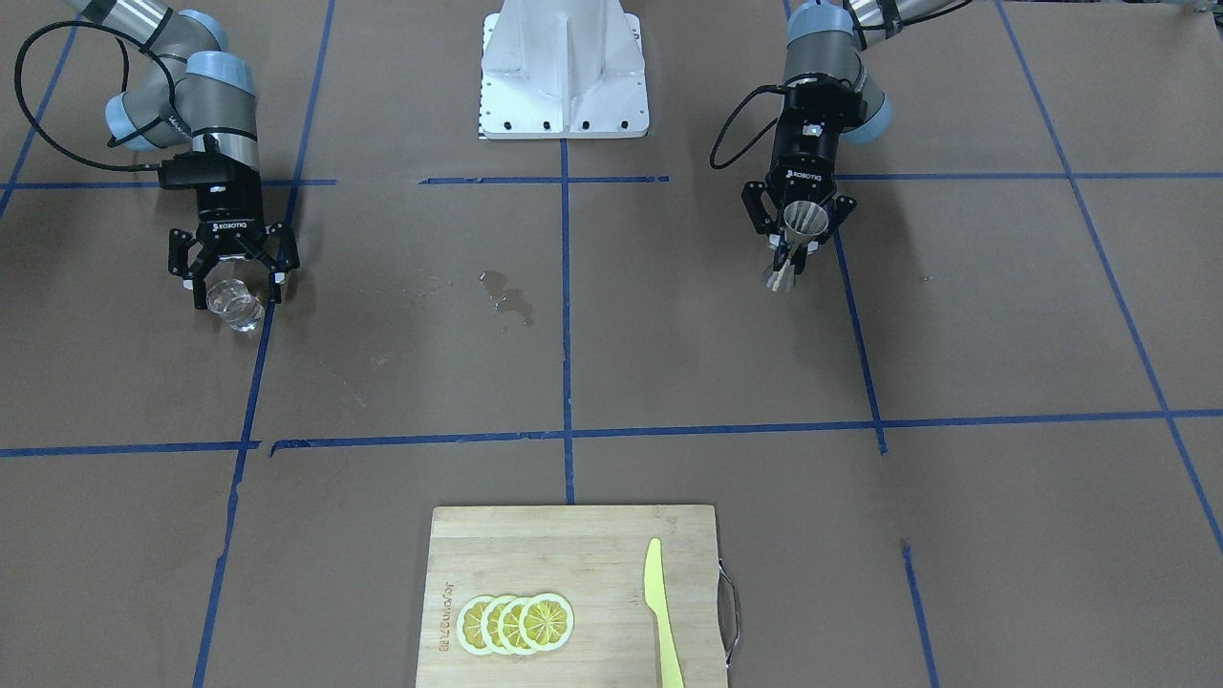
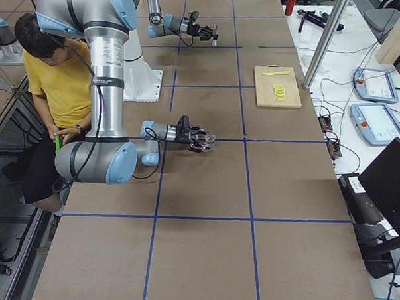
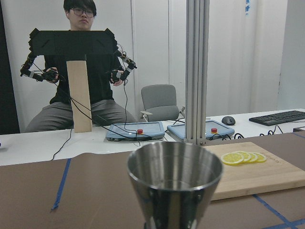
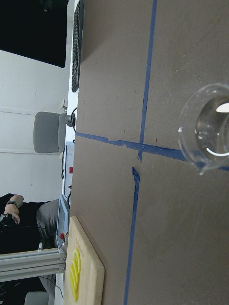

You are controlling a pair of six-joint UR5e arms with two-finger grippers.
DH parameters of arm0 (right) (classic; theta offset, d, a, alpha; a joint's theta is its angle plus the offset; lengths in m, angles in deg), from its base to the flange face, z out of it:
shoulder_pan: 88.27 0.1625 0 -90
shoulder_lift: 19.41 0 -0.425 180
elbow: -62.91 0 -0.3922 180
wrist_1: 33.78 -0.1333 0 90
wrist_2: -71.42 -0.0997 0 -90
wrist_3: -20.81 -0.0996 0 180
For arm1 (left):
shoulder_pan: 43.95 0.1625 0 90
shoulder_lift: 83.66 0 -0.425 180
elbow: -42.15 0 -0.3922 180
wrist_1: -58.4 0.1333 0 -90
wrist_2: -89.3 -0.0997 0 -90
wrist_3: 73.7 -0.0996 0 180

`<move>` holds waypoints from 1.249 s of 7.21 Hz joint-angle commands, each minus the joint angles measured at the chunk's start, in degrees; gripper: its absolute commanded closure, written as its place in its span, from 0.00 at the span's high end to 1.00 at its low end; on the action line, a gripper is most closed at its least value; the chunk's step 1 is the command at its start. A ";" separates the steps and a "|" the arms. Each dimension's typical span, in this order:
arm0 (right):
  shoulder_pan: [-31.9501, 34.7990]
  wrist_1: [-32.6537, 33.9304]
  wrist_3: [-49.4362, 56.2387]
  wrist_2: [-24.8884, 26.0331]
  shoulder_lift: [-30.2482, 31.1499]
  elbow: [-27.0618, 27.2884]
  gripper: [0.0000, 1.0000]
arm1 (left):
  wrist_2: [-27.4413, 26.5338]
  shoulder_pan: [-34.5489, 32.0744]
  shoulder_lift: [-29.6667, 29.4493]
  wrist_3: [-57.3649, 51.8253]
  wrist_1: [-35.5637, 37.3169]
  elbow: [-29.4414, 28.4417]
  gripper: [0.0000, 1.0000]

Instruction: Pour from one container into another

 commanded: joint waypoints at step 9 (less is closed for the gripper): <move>1.39 0.00 0.14 -2.87 -0.18 -0.13 0.60 | 0.00 -0.11 0.00 0.00 0.00 0.00 0.00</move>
